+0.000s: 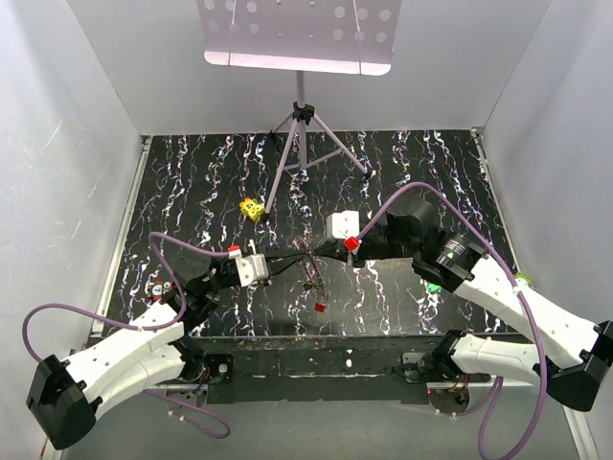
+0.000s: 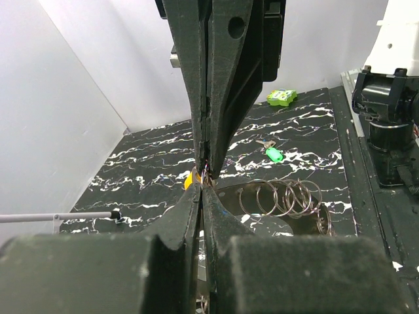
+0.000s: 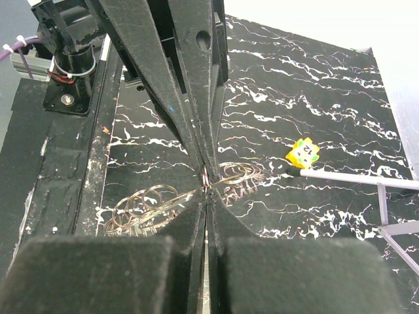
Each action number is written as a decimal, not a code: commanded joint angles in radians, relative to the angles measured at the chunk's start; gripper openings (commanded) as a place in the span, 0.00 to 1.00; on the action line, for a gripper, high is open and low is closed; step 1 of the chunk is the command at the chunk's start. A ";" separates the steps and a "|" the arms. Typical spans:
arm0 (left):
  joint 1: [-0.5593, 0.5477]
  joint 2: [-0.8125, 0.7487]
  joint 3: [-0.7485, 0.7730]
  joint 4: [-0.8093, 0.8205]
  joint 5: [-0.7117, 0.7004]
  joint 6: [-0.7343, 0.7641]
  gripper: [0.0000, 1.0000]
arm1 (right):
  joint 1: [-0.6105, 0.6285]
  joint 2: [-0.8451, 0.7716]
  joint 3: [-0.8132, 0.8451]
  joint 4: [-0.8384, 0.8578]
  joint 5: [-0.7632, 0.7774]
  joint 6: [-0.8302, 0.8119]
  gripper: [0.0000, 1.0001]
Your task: Put the keys on the keyring
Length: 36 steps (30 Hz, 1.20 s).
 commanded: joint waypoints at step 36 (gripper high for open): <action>-0.002 0.007 0.056 -0.112 -0.006 0.072 0.00 | 0.010 -0.004 0.059 0.067 -0.033 0.045 0.01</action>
